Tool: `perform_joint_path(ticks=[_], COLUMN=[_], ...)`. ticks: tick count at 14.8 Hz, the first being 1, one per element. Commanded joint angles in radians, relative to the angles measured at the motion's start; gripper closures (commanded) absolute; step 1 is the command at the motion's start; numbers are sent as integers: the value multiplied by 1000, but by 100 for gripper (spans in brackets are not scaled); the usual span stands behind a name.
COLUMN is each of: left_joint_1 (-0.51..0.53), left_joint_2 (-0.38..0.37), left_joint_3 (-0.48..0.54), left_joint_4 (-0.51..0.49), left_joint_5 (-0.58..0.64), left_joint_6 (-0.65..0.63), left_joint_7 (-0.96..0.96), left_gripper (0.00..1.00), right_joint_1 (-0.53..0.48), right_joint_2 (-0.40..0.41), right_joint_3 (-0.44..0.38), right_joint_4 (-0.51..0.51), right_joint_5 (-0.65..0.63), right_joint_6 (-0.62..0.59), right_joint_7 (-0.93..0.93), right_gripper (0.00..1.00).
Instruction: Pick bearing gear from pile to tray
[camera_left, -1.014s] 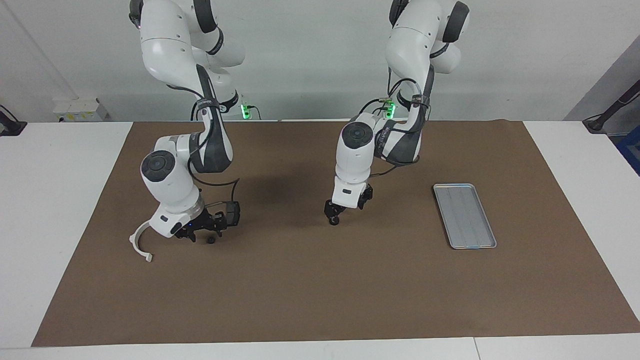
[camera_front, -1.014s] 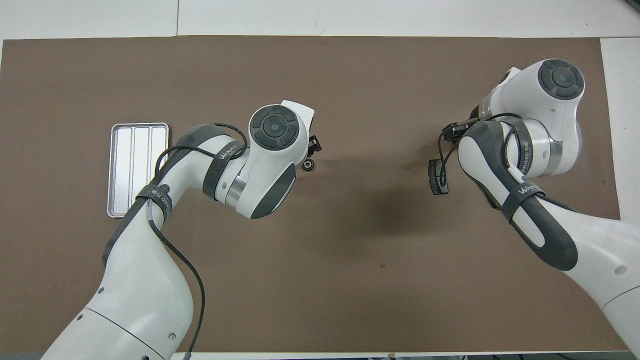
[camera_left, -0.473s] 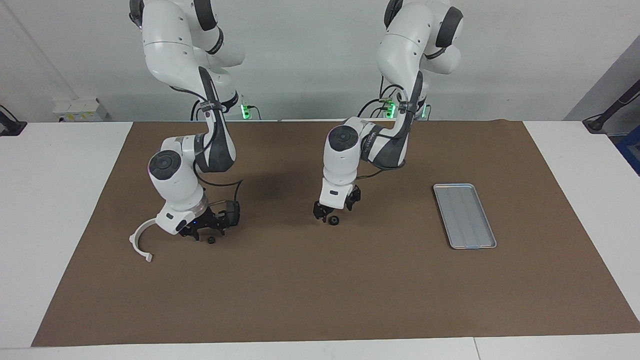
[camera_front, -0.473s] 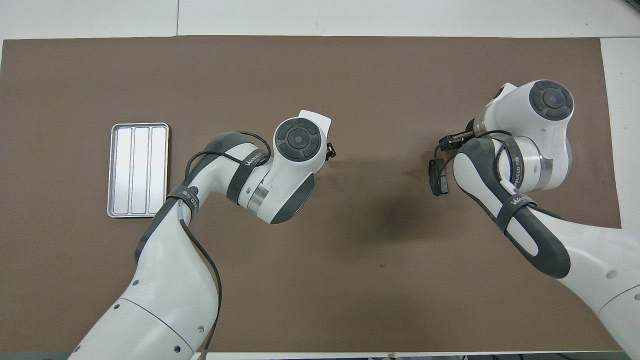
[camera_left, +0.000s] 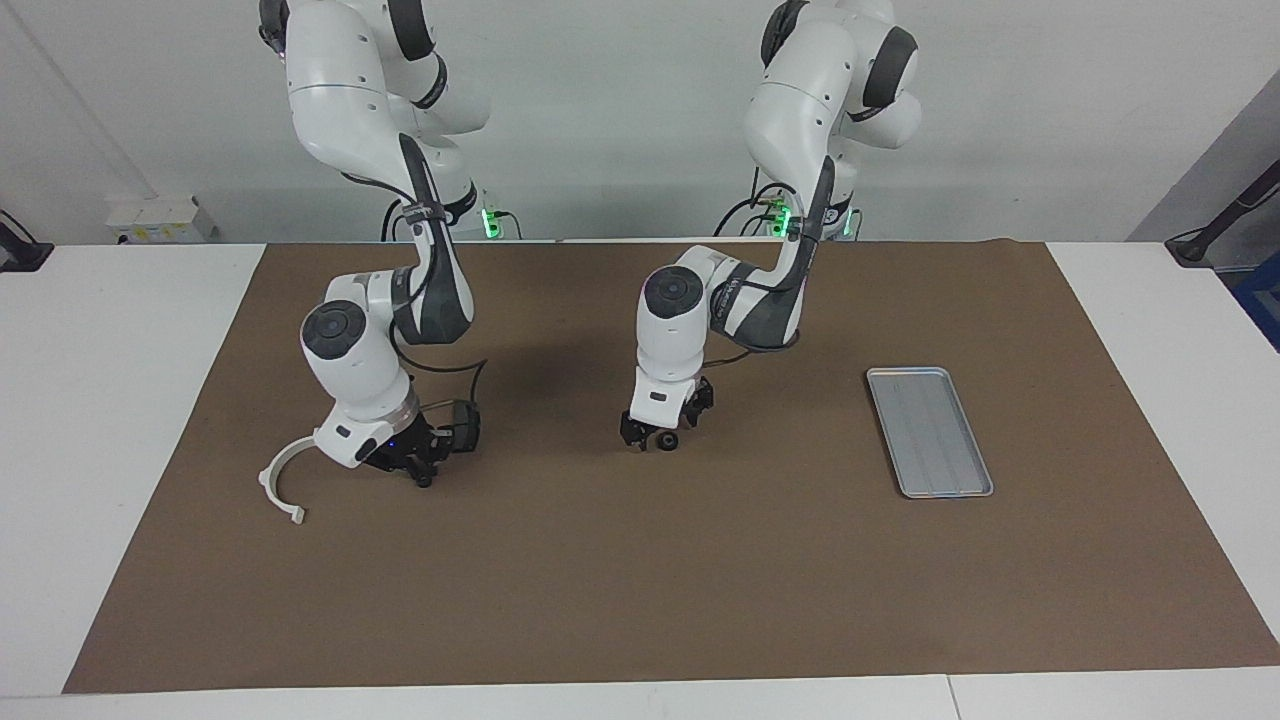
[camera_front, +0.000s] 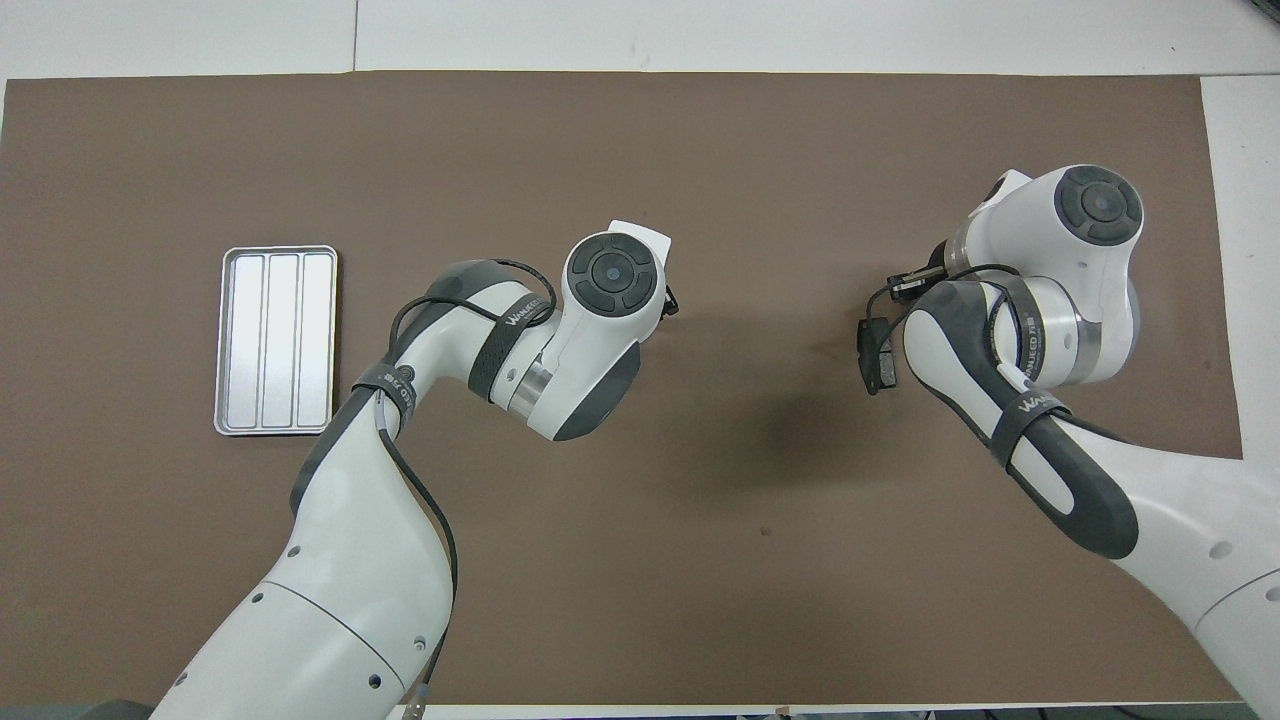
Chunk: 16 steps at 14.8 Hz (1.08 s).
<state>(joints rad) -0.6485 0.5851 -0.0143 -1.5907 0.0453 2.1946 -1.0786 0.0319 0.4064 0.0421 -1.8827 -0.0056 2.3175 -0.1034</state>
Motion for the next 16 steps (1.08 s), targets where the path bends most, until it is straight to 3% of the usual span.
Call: perform_joint_path(ticks=[1, 5, 6, 7, 10, 14, 16], left_joint_1=[-14, -10, -10, -8, -8, 93, 176], left_joint_2=[12, 12, 12, 10, -2, -200, -330], left_joint_3=[16, 17, 17, 19, 51, 63, 60], left_joint_4=[12, 6, 8, 9, 21, -102, -220], left_joint_5=[14, 14, 14, 11, 14, 16, 8], left_joint_6=[7, 20, 17, 11, -47, -108, -121], left_joint_7=[-27, -34, -35, -41, -52, 63, 184], left_gripper=[37, 66, 91, 100, 100, 100, 100], right_joint_1=[-6, -1, -1, 2, 45, 112, 163], right_joint_2=[-76, -110, -113, -113, -130, -147, -158], right_joint_3=[10, 15, 15, 16, 18, 19, 19], right_joint_4=[32, 184, 219, 247, 275, 277, 271], right_joint_5=[12, 10, 10, 9, 12, 12, 12], right_joint_6=[-117, -309, -344, -369, -391, -389, -391], right_joint_7=[27, 71, 80, 93, 158, 257, 335], right_gripper=[100, 100, 100, 100, 100, 100, 100])
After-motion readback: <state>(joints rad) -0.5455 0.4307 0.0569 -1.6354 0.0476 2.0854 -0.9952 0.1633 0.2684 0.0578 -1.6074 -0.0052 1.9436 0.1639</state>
